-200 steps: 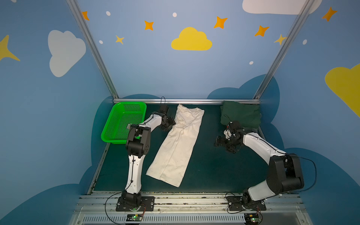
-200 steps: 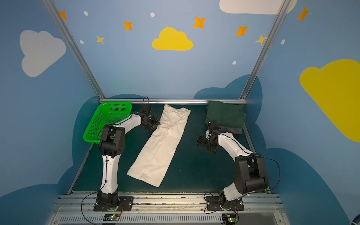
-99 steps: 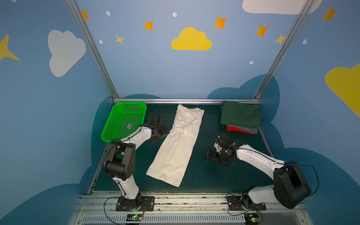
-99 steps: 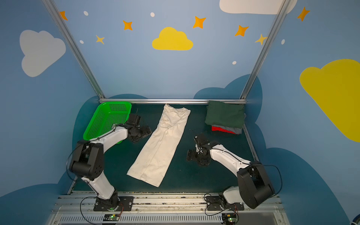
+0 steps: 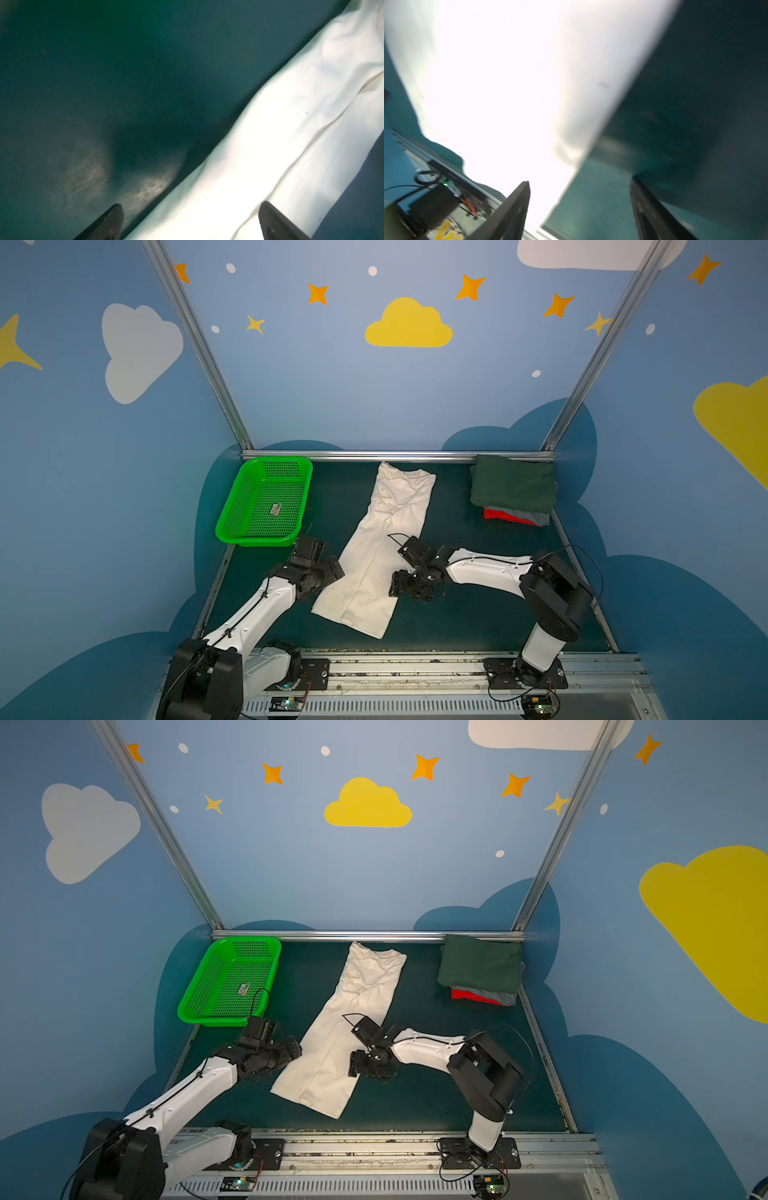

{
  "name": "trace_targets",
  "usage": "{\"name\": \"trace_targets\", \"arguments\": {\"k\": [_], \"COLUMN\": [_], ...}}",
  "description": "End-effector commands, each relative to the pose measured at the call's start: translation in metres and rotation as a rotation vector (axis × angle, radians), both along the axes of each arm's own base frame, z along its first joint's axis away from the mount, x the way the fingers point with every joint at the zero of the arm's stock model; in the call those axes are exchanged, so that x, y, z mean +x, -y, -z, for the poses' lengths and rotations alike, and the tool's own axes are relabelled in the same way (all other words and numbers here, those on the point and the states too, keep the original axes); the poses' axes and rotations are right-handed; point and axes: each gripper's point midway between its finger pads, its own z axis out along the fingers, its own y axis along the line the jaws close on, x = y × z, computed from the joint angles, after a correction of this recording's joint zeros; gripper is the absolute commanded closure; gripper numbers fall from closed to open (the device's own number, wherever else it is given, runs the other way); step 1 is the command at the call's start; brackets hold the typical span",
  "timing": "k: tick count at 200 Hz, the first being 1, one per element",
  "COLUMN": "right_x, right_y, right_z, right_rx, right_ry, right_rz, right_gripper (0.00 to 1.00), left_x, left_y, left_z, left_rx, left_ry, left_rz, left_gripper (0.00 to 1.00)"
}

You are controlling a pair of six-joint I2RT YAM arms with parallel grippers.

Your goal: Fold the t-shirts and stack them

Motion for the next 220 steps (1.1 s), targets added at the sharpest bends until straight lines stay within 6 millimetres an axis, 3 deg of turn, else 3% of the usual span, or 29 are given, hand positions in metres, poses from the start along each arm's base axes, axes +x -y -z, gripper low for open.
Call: {"name": "trace_targets", "arguments": {"k": [1, 27, 50, 65, 87, 117, 161, 198, 220], "right_x": [-0.006, -0.006, -0.002, 0.000, 0.002, 0.010, 0.018, 0.012, 0.007], "right_y": [-0.006, -0.001, 0.001, 0.003, 0.012, 0.039, 0.105, 0.146, 0.159], "right_z": [0.015, 0.023, 0.025, 0.027, 0.028, 0.025, 0.011, 0.001, 0.000], "right_rx": [-0.040, -0.070, -0.079, -0.087, -0.112, -0.163, -0.243, -0.244, -0.240], "right_ry": [-0.025, -0.032, -0.035, -0.042, -0.037, -0.027, 0.001, 0.011, 0.000], "right_rz": [-0.004, 0.010, 0.011, 0.015, 0.023, 0.058, 0.146, 0.222, 0.239], "right_gripper": [0.29, 0.58, 0.73, 0.88, 1.00, 1.00, 1.00, 1.00, 0.78], "left_x": [-0.015, -0.023, -0.023, -0.023, -0.023, -0.024, -0.022, -0.013, -0.011], "left_y": [-0.004, 0.000, 0.001, 0.002, 0.005, 0.008, 0.020, 0.040, 0.051], "left_z": [0.010, 0.024, 0.028, 0.028, 0.022, 0.016, 0.007, -0.019, -0.024], "left_rx": [0.005, -0.024, -0.027, -0.033, -0.050, -0.060, -0.063, -0.065, -0.080], "left_ry": [-0.038, -0.064, -0.075, -0.074, -0.062, -0.034, -0.014, 0.068, 0.075], "left_rz": [-0.016, -0.020, -0.018, -0.016, -0.011, 0.014, 0.073, 0.143, 0.174], "left_gripper": [0.01, 0.09, 0.09, 0.09, 0.09, 0.06, 0.00, 0.00, 0.00]}}
